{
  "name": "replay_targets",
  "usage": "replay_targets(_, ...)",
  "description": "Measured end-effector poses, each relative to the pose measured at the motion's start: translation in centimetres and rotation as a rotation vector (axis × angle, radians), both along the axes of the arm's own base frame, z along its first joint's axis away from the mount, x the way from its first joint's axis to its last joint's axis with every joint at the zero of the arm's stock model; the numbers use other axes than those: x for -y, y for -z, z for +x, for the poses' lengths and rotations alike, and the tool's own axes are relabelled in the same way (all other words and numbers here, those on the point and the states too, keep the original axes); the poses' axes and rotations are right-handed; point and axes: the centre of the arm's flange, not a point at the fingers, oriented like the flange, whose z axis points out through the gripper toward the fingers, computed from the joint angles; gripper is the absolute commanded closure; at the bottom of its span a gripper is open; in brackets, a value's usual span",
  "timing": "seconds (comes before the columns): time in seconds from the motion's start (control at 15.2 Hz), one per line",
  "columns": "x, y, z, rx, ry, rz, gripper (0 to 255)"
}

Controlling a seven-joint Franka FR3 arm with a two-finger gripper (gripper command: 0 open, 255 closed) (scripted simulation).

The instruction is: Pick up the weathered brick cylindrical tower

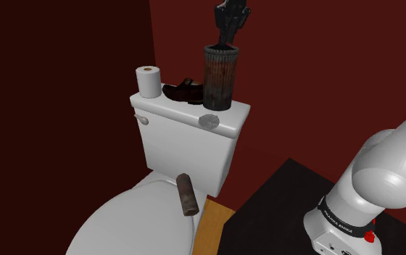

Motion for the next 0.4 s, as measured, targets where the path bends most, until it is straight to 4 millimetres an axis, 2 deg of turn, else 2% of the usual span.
replay_targets(0.4,0.1,-2.9,0.0,0.0,0.0,0.0,255)
